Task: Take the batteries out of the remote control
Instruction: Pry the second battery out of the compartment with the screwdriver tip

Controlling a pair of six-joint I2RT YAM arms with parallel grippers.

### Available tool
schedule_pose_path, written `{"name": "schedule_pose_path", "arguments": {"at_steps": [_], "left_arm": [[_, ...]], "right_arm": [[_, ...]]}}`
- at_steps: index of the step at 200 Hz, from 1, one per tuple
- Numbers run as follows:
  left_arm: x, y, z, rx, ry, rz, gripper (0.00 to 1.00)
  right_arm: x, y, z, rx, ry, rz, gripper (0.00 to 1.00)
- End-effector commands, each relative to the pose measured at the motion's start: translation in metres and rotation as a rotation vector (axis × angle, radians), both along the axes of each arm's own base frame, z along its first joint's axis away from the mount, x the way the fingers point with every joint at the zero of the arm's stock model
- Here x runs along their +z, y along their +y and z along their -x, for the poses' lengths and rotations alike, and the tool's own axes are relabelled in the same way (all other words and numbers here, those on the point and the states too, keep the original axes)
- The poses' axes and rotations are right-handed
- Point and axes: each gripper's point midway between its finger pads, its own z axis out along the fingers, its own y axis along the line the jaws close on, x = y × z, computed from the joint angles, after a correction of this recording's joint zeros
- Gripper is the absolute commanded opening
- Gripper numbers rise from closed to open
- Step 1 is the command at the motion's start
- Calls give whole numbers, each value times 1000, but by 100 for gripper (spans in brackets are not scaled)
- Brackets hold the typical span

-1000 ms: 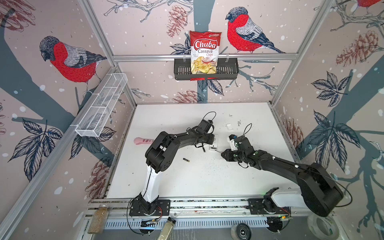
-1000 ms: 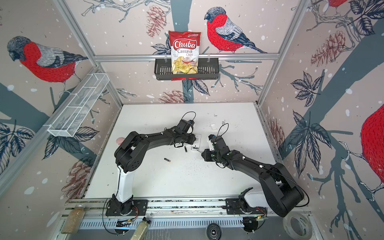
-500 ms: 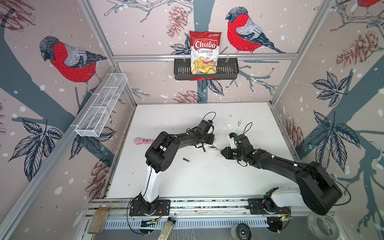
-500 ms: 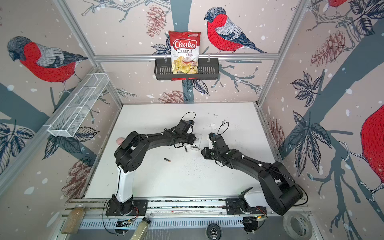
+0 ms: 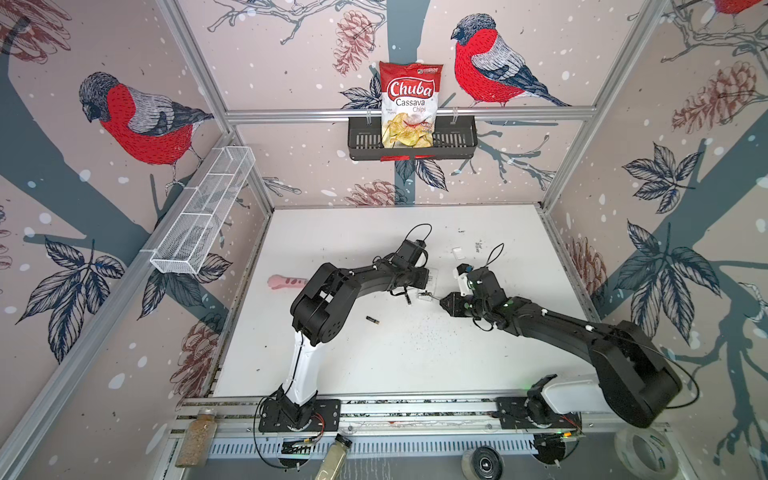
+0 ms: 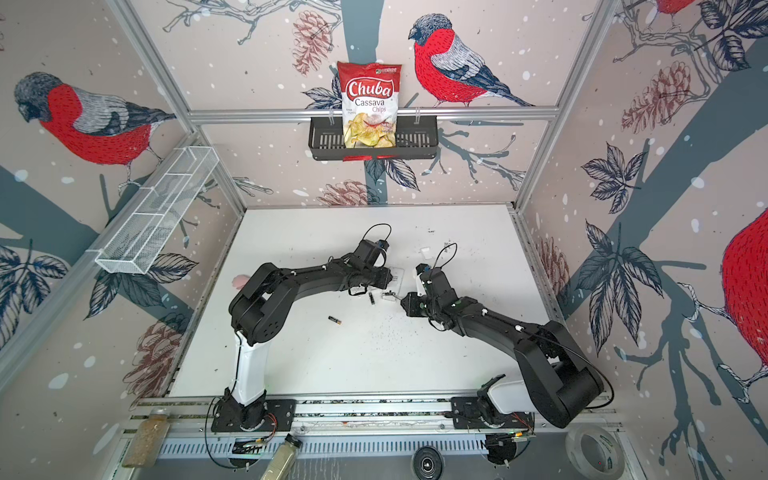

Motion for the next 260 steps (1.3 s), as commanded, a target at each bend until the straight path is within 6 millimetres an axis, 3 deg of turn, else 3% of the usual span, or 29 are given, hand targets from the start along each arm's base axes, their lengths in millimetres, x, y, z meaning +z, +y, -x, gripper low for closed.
{"name": "schedule_pose_path", "arguments": {"at_steps": [1, 41, 82, 179, 218, 260], "left_arm": [[-11, 1, 16, -34, 69, -22, 24], [-8, 1, 14, -33, 65, -21, 24], [-7, 4, 15, -32, 65, -33, 24], [-8, 3, 13, -30, 71, -18, 23], [-11, 4, 15, -27, 78, -16, 23], [-11, 5, 16, -26, 77, -16, 23]], "right_arm": [[21, 11, -13, 9, -71, -55, 7], [31, 19, -19, 28, -91, -77, 7], [24, 16, -19, 26, -75, -44, 7], [6, 1, 5, 35, -18, -6, 7], [-6, 2, 9, 45, 8, 0, 7], [-5, 10, 4, 55, 9, -15, 7]]}}
